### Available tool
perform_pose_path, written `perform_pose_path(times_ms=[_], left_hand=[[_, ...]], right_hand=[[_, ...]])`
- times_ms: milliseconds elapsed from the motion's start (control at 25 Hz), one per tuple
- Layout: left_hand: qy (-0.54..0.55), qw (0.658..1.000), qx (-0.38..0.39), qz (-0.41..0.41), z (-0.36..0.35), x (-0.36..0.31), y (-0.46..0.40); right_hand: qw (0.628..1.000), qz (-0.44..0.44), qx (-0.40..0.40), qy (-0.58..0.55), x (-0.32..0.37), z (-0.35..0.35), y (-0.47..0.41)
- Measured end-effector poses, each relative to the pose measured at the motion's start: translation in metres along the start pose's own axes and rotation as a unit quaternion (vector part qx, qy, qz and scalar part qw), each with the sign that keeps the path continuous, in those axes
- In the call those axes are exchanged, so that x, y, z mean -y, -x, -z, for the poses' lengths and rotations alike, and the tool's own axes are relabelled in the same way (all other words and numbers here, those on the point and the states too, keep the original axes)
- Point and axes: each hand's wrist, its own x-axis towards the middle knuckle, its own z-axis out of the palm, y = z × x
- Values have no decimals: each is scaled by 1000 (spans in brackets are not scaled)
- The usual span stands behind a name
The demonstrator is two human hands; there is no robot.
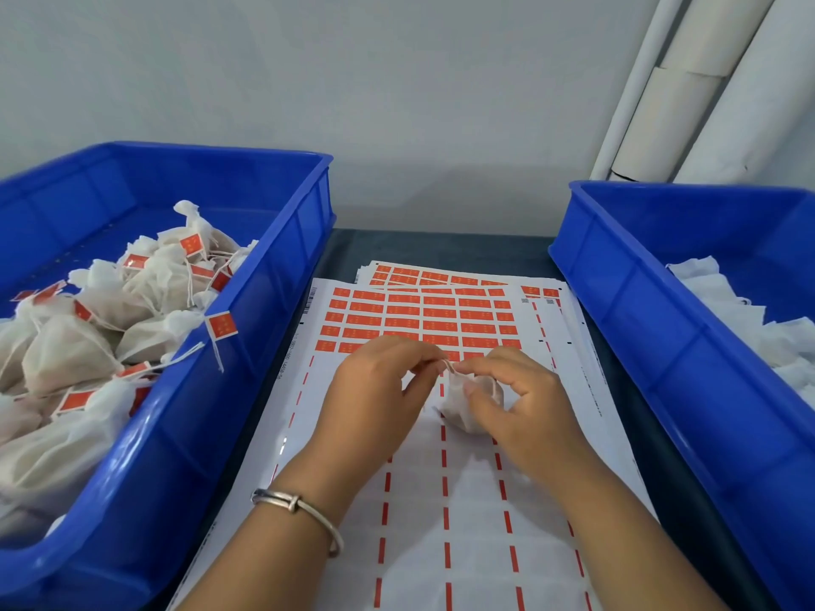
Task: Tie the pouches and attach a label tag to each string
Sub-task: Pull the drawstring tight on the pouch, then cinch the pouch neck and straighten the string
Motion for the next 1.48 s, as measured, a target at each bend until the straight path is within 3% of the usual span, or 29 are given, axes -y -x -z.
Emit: perform_pose_path(times_ms=[320,560,760,1000,1120,1200,1280,1320,1400,1480], left_hand=[[12,996,-60,-60,2,-3,3],[9,994,-107,13,7,2,-1],[6,985,-153,86,10,12,-6],[24,974,-165,152,4,19,-6],[2,979,-121,161,2,19,-8],[-36,987,-54,146,-2,19,-7],[-76,991,26,108,-6,17,-6],[-91,990,67,80,-8,15,-5],[-116,983,139,22,-11,10,-2],[-120,976,184,-11,-12,6,-1]], right_hand=[[994,-57,-5,-93,3,-6,1],[994,-76,11,-83,1,-3,-1],[989,-102,101,-33,-6,-2,-3],[951,-157,220,-152,-4,13,-2],[937,-178,228,-196,-6,17,-3],[881,-188,210,-379,-10,20,-7],[813,-215,128,-526,-12,20,-10],[796,-232,76,-553,-14,19,-11],[810,-255,2,-529,-18,15,-13],[880,-247,-20,-406,-20,9,-12]])
